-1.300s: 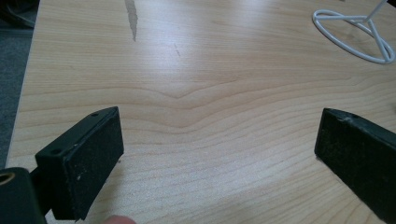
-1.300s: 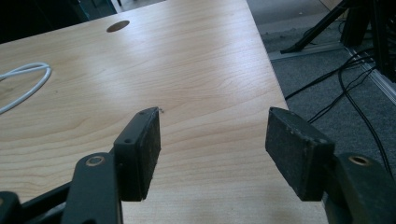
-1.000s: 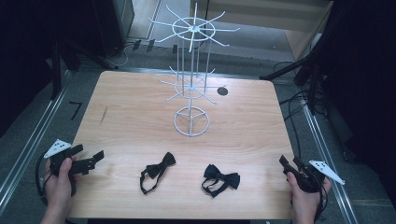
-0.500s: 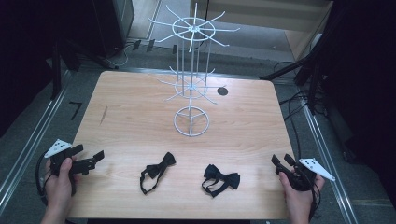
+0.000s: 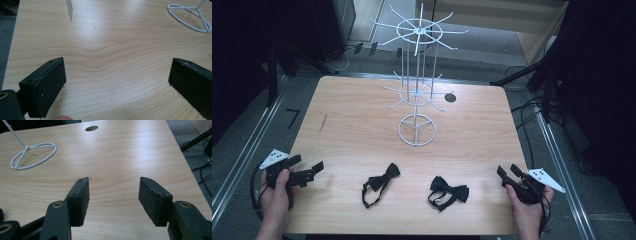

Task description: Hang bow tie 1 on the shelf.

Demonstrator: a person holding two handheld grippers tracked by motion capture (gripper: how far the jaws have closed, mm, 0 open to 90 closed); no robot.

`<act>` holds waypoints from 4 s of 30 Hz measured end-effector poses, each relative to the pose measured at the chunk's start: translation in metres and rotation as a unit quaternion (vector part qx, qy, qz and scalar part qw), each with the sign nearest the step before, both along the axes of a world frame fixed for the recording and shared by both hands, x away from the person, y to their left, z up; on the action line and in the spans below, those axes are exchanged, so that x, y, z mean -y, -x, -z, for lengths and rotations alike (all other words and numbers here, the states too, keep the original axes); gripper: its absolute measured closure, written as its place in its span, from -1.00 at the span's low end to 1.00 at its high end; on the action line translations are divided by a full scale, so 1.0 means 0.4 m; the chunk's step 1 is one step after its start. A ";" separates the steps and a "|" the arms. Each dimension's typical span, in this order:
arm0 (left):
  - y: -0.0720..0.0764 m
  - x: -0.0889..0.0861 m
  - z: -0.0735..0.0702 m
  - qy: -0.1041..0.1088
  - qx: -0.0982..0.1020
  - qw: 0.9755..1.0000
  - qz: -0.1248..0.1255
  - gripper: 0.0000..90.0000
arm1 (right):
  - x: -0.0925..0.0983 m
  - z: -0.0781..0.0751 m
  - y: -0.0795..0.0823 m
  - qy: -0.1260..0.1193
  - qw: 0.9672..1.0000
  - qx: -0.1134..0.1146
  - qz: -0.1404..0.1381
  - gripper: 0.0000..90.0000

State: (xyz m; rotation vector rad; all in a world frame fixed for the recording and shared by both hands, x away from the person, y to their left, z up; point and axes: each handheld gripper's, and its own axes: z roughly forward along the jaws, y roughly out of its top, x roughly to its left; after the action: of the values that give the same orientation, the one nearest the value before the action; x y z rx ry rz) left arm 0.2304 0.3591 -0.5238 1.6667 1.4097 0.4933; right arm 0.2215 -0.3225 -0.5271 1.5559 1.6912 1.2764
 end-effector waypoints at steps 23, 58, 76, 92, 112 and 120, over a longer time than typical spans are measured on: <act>0.000 0.000 0.000 -0.001 0.000 1.000 0.000 -0.96 | -0.057 -0.008 0.001 0.005 0.999 -0.002 -0.041 -0.02; -0.001 0.000 0.000 -0.002 -0.001 1.000 0.001 -0.96 | -0.105 0.001 -0.005 0.023 0.997 -0.020 -0.076 -0.02; -0.001 0.000 0.000 -0.002 -0.001 1.000 0.001 -0.96 | -0.137 0.004 -0.005 0.038 0.993 -0.027 -0.104 0.00; -0.001 0.000 0.000 -0.002 -0.001 1.000 0.001 -0.96 | -0.175 0.008 -0.004 0.046 0.988 -0.037 -0.143 0.00; -0.001 0.000 0.000 -0.002 -0.001 1.000 0.001 -0.96 | -0.204 0.011 0.000 0.052 0.982 -0.040 -0.177 -0.02; -0.001 0.000 0.000 -0.002 -0.001 1.000 0.001 -0.96 | -0.217 0.008 0.004 0.052 0.981 -0.040 -0.185 -0.02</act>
State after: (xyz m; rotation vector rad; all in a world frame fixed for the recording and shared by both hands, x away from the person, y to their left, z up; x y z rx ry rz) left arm 0.2306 0.3590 -0.5238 1.6727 1.4088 0.4943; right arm 0.2199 -0.2355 -0.5304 1.2867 2.1372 1.2856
